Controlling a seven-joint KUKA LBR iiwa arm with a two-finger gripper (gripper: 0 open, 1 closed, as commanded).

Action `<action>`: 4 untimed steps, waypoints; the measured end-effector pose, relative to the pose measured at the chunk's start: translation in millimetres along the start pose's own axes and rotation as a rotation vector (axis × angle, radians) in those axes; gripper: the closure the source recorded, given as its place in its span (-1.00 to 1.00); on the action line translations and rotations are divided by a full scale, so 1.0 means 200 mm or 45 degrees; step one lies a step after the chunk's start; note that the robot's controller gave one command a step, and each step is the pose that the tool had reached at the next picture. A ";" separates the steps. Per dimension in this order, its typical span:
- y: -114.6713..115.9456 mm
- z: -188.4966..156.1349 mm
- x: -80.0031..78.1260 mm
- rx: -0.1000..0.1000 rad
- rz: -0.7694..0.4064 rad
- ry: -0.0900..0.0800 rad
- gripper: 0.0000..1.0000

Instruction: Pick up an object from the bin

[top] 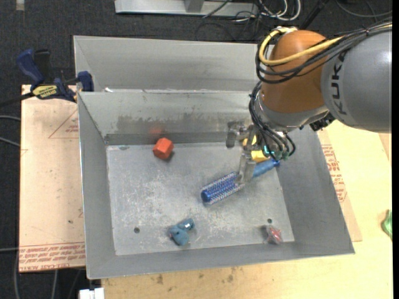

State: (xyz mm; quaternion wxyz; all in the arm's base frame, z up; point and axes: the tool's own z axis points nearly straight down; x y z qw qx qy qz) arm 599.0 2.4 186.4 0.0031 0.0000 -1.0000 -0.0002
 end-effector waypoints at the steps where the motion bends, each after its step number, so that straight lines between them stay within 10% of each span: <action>1: 0.01 0.60 0.08 -0.001 -0.240 -0.001 -1.00; 2: 0.01 0.59 0.07 -0.002 -0.240 -0.007 1.00; 3: -0.14 0.00 0.01 0.003 -0.260 -0.021 1.00; 4: -0.03 -0.67 0.23 0.002 -0.304 -0.021 1.00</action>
Offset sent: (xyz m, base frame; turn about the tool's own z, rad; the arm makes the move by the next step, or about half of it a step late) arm -0.0153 0.0007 -0.1164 -0.1896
